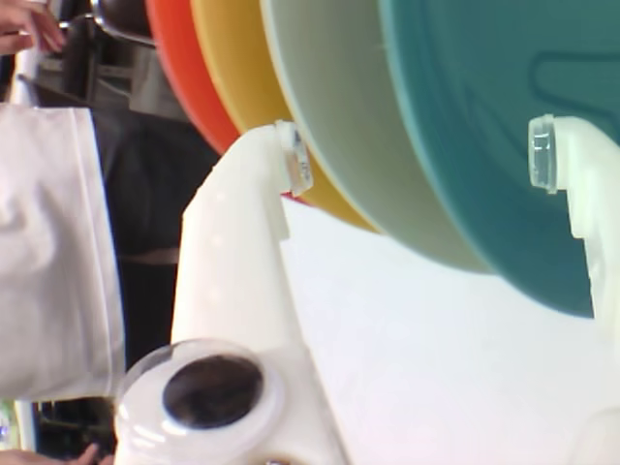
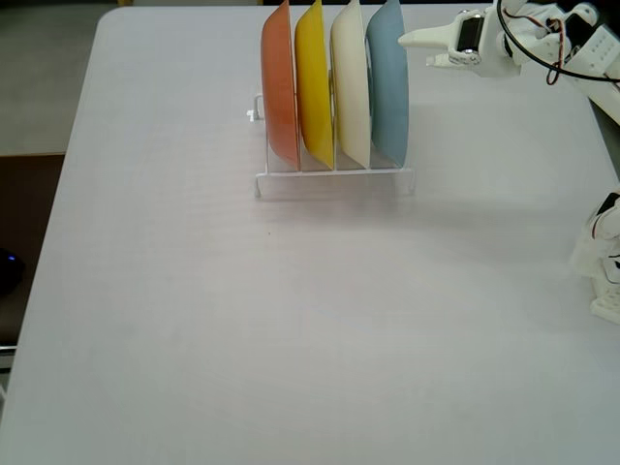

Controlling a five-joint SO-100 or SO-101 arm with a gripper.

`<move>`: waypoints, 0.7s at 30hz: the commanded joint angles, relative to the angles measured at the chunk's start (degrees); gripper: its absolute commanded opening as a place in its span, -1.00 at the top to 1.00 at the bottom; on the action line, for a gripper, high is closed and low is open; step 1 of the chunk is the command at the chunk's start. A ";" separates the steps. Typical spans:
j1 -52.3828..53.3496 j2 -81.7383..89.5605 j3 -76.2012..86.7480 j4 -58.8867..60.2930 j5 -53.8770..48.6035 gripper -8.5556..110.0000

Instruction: Could you take three plates?

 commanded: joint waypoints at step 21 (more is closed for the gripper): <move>0.62 -16.17 -20.04 1.41 -0.18 0.86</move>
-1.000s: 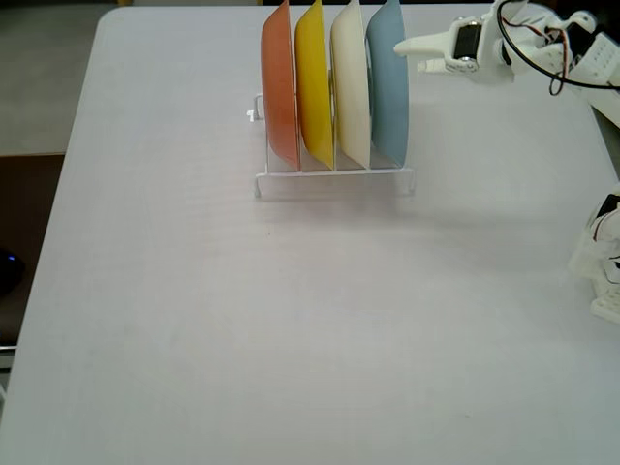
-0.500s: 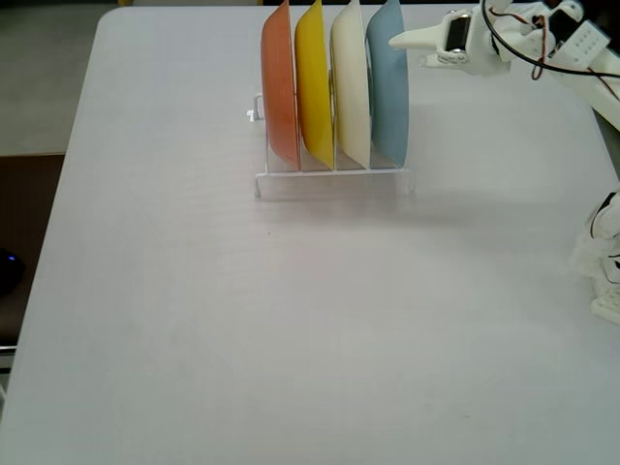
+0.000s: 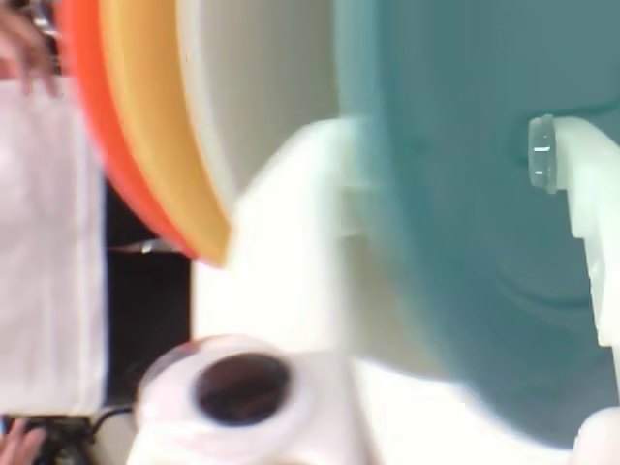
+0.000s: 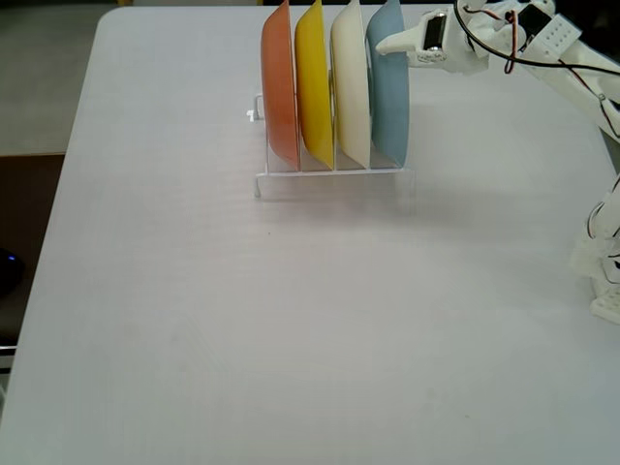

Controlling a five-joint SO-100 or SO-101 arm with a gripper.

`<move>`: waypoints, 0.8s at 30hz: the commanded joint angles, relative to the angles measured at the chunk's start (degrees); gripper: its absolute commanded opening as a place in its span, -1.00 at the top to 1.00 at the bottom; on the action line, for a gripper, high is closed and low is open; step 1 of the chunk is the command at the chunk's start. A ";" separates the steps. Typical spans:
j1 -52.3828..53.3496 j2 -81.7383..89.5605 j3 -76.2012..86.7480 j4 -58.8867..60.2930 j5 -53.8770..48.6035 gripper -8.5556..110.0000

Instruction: Could you take three plates?

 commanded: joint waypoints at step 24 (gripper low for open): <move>-0.62 12.13 -33.66 19.42 13.89 0.87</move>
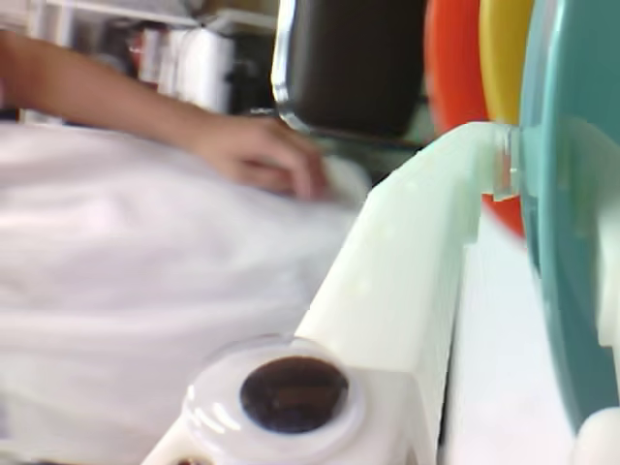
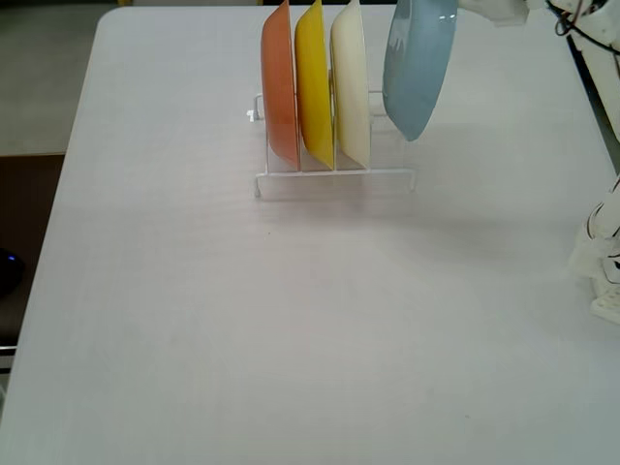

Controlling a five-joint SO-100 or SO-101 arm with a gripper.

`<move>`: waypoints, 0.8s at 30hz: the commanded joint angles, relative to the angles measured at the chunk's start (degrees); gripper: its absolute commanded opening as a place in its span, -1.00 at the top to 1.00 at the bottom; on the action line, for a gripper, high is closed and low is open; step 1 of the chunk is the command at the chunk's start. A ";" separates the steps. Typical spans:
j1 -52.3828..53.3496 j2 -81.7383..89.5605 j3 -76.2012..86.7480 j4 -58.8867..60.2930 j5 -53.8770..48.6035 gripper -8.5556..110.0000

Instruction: Could you take three plates?

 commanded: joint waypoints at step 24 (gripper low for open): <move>-30.59 28.13 15.82 -17.05 19.07 0.87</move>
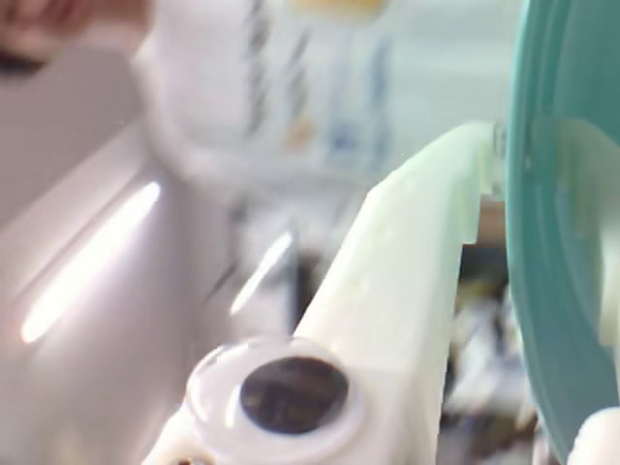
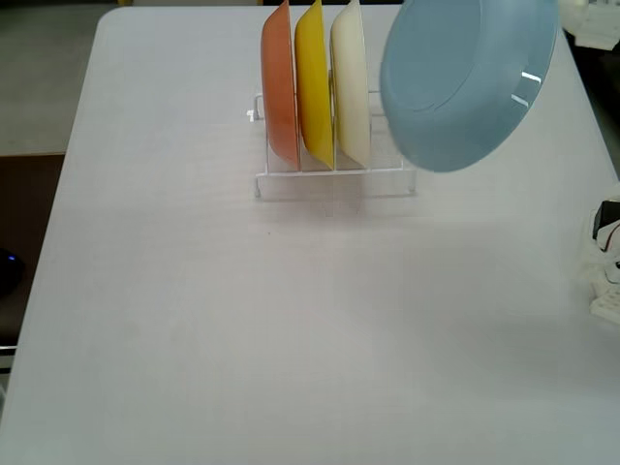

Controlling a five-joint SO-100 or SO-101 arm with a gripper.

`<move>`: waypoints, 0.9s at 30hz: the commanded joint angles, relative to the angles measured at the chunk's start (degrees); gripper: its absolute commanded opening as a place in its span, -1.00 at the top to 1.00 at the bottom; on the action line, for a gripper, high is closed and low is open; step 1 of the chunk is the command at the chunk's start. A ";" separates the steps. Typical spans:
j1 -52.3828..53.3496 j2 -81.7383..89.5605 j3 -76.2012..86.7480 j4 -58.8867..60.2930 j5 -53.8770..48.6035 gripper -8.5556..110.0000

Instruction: Could you take three plates?

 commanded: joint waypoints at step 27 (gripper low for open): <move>-24.08 -8.09 15.82 -44.30 0.44 0.87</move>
